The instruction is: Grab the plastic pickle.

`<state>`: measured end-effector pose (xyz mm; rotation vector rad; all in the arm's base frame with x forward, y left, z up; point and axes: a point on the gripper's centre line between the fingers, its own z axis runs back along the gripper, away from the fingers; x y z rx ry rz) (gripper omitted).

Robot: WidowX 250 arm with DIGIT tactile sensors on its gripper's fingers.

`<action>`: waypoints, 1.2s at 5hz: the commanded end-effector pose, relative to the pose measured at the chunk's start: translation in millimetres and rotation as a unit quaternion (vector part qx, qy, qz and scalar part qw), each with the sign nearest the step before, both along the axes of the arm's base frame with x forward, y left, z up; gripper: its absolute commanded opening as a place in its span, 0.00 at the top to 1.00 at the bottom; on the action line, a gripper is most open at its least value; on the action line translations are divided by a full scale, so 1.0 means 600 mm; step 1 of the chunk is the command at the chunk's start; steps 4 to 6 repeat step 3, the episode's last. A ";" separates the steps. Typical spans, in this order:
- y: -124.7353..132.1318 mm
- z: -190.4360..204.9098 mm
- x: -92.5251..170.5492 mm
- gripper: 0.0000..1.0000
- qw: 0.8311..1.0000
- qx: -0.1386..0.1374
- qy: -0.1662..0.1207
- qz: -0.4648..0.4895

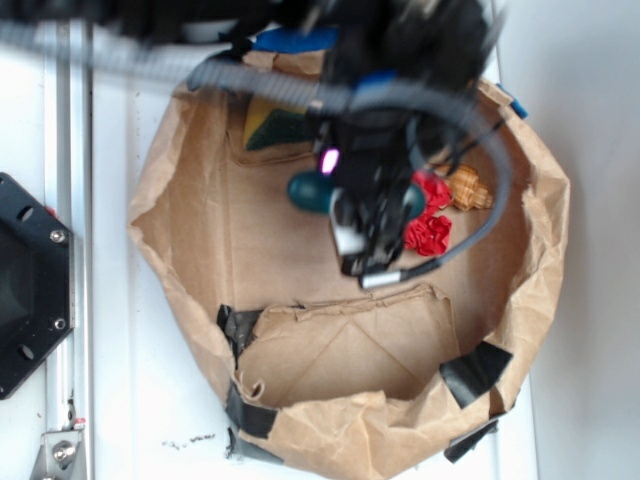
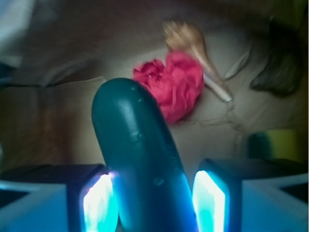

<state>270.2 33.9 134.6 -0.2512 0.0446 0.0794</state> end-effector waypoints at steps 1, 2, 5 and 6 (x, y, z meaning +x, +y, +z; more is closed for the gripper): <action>-0.010 0.082 -0.010 1.00 0.998 0.007 -0.056 -0.018; -0.014 0.089 -0.021 1.00 0.998 0.006 -0.059 -0.023; -0.024 0.077 -0.021 1.00 0.997 0.023 -0.065 -0.028; -0.024 0.077 -0.021 1.00 0.997 0.023 -0.065 -0.028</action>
